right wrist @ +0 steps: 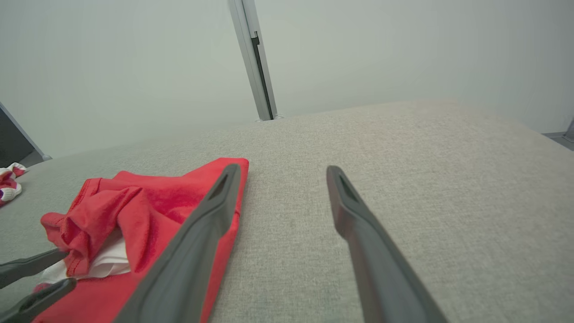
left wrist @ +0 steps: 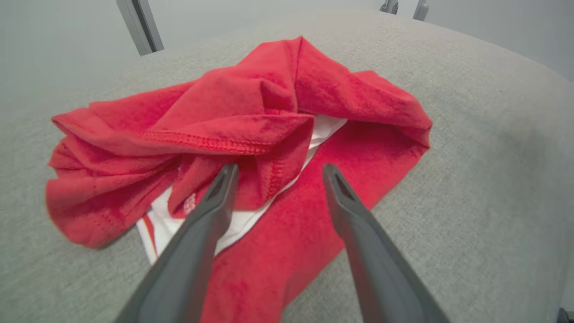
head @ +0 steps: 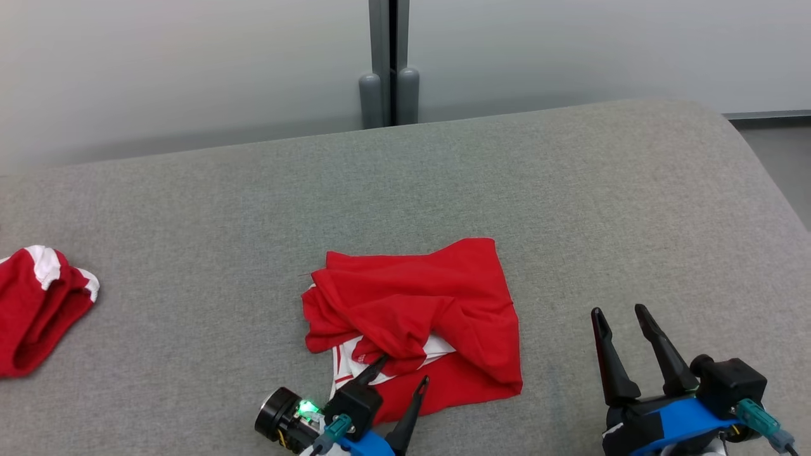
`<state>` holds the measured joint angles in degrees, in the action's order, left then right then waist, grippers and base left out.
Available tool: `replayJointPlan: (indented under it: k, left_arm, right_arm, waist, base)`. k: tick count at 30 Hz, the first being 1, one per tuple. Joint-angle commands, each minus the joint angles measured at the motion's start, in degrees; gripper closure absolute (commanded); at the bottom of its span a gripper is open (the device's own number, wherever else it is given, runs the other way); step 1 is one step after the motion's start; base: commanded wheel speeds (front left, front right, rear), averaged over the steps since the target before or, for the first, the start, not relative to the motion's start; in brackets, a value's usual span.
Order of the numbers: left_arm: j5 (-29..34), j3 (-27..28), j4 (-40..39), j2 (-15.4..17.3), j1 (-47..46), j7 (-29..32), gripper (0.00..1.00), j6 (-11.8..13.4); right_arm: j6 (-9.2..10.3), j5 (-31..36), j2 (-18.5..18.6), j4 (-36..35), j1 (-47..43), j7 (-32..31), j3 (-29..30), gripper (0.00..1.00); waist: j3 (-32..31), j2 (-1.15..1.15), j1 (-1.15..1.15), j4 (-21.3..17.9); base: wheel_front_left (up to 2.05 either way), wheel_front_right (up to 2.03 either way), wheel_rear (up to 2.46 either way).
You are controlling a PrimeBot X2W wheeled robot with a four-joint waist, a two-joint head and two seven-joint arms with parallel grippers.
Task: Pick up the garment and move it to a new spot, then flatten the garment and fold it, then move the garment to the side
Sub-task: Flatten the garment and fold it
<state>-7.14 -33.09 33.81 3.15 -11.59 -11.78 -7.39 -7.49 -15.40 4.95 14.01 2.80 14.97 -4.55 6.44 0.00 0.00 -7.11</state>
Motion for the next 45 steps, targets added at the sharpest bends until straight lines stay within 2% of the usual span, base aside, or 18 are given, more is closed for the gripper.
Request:
replayJointPlan:
  k: [1, 12, 13, 14, 15, 23, 30, 39, 40, 41, 42, 45]
  left_arm:
    - [-0.57, -0.34, 0.52, -0.24, -1.31, -0.38, 0.0, -0.06]
    - [-7.3, -4.96, 4.12, -0.25, -6.57, -2.36, 0.0, 2.98]
    - [-7.96, -5.15, 4.17, -0.24, -7.01, -2.57, 0.51, 3.38]
    - [-8.61, -5.3, 4.23, -0.25, -7.27, -2.69, 0.8, 3.7]
    - [-9.09, -5.58, 4.49, -0.27, -7.44, -2.88, 1.0, 3.98]
    - [-10.44, -5.26, 4.27, -0.12, -6.65, -3.44, 1.0, 5.33]
    - [-10.68, -3.13, -2.16, 3.62, -0.09, -3.45, 1.0, 7.26]
    - [-10.9, -5.03, -7.78, 6.4, 5.6, -1.07, 1.0, 6.9]
    - [-11.02, -5.26, -7.89, 6.24, 5.87, -0.94, 0.89, 6.86]
    - [-11.4, -5.2, -7.9, 5.98, 6.18, -0.9, 0.47, 6.99]
    - [-11.44, -5.11, -7.62, 5.93, 6.38, -0.88, 0.0, 7.33]
    - [-11.49, -4.31, -7.85, 5.85, 6.2, -1.67, 0.0, 8.43]
  right_arm:
    - [-0.01, -0.24, 0.07, 0.11, 0.83, 0.3, -0.04, 0.0]
    - [-0.01, -0.48, 0.21, 0.4, 0.79, 0.3, -0.89, 0.0]
    - [-0.01, -0.44, 0.14, 0.42, 0.71, 0.3, -0.93, 0.0]
    - [-0.01, -0.38, 0.07, 0.4, 0.62, 0.3, -0.87, 0.0]
    - [-0.01, -0.33, 0.03, 0.4, 0.59, 0.3, -0.82, 0.0]
    - [-0.01, 0.03, -0.11, 0.59, -0.25, 0.3, -0.3, 0.0]
    - [-0.01, 0.26, 0.08, 0.54, -1.41, 0.3, 1.26, 0.0]
    - [-0.01, 0.18, 0.15, 1.26, -1.76, 0.3, 2.0, 0.0]
    - [-0.01, 0.19, 0.17, 1.41, -1.66, 0.29, 1.91, 0.0]
    - [-0.01, 0.19, 0.17, 1.5, -1.54, 0.3, 1.85, 0.0]
    - [-0.01, 0.15, 0.18, 1.69, -1.42, 0.29, 1.8, 0.0]
    - [-0.01, 0.03, 0.28, 2.08, -1.41, 0.3, 1.84, 0.0]
  waist:
    - [0.0, 0.0, 0.0, -0.29]
    - [0.23, 0.0, 0.0, -2.08]
    - [0.18, 0.0, 0.0, -2.08]
    - [0.2, 0.0, 0.0, -2.0]
    - [0.22, 0.0, 0.0, -1.9]
    - [-0.47, 0.0, 0.0, 0.2]
    - [-1.27, 0.0, 0.0, 2.58]
    - [-1.38, 0.0, 0.0, 4.55]
    - [-1.42, 0.0, 0.0, 4.54]
    - [-1.46, 0.0, 0.0, 4.52]
    - [-1.54, 0.0, 0.0, 4.41]
    - [-1.85, 0.0, 0.0, 4.15]
  base:
    - [0.0, 0.0, 0.0]
    - [0.0, 0.0, 0.0]
    - [0.0, 0.0, 0.0]
    - [0.0, 0.0, 0.0]
    - [0.0, 0.0, 0.0]
    - [0.0, 0.0, 0.0]
    - [0.0, 0.0, 0.0]
    - [0.0, 0.0, 0.0]
    - [0.0, 0.0, 0.0]
    - [0.0, 0.0, 0.0]
    - [0.0, 0.0, 0.0]
    - [0.0, 0.0, 0.0]
